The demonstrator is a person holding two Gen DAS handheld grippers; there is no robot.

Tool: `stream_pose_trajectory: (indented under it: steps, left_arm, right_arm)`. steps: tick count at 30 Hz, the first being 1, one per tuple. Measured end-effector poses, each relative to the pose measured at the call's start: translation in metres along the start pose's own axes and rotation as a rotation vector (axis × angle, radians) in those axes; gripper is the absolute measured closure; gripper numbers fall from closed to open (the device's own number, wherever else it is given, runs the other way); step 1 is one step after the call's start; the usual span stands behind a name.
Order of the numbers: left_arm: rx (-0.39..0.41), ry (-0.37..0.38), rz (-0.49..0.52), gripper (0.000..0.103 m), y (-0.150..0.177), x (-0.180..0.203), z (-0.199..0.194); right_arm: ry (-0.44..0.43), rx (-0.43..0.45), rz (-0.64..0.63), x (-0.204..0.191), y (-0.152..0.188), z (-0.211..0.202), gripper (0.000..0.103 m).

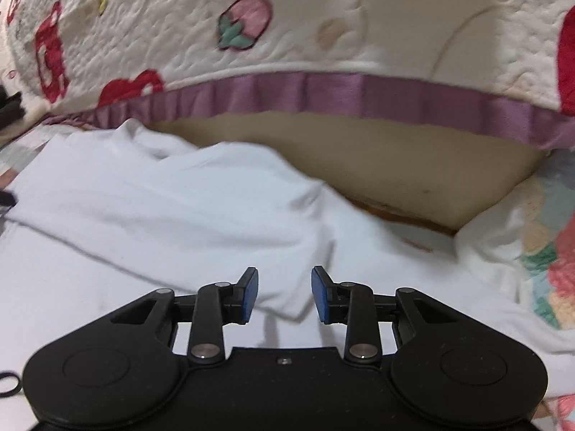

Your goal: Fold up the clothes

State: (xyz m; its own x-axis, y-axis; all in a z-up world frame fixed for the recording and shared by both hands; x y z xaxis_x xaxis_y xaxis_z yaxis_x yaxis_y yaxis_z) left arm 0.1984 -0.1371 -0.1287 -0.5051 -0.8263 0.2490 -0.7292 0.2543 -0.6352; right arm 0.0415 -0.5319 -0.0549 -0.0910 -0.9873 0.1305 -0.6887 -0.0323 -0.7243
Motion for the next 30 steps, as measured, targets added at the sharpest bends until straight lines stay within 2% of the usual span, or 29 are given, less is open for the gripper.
stream_pose_trajectory:
  steps: [3,9,18,23,24,28,30]
  left_arm:
    - [0.000,0.001,0.001,0.095,0.003,0.000,-0.001]
    - [0.019,-0.013,-0.002,0.095,0.006,-0.004,-0.006]
    - [0.026,-0.053,0.063,0.095,0.005,0.002,-0.005]
    - [0.029,-0.050,0.051,0.095,0.005,0.002,-0.005]
    - [0.030,-0.050,0.051,0.095,0.005,0.002,-0.005]
    - [0.034,-0.053,0.064,0.095,0.005,0.002,-0.005]
    - [0.042,-0.053,0.074,0.095,0.006,0.003,-0.004]
  right_arm:
    - [0.000,-0.018,0.061,0.005,0.005,0.004,0.054]
    - [0.035,-0.055,0.241,0.034,0.018,0.003,0.057]
    - [0.087,-0.109,0.511,0.078,0.039,0.002,0.055]
    - [-0.119,-0.132,0.813,0.079,0.065,0.002,0.054]
    - [-0.129,-0.129,0.807,0.074,0.065,0.005,0.054]
    - [-0.074,-0.103,0.681,0.063,0.047,0.028,0.053]
    - [-0.052,-0.046,0.634,0.061,0.040,0.040,0.045]
Point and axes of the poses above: each gripper's, at about its wrist camera, not at the fingertips, and z roughly the way its jaws point, x to its right, y to its underside, the point moved 4 cm from there along z, roughly the way its jaws point, and after that the axes turned 3 degrees about -z, right-handed, at the moved point
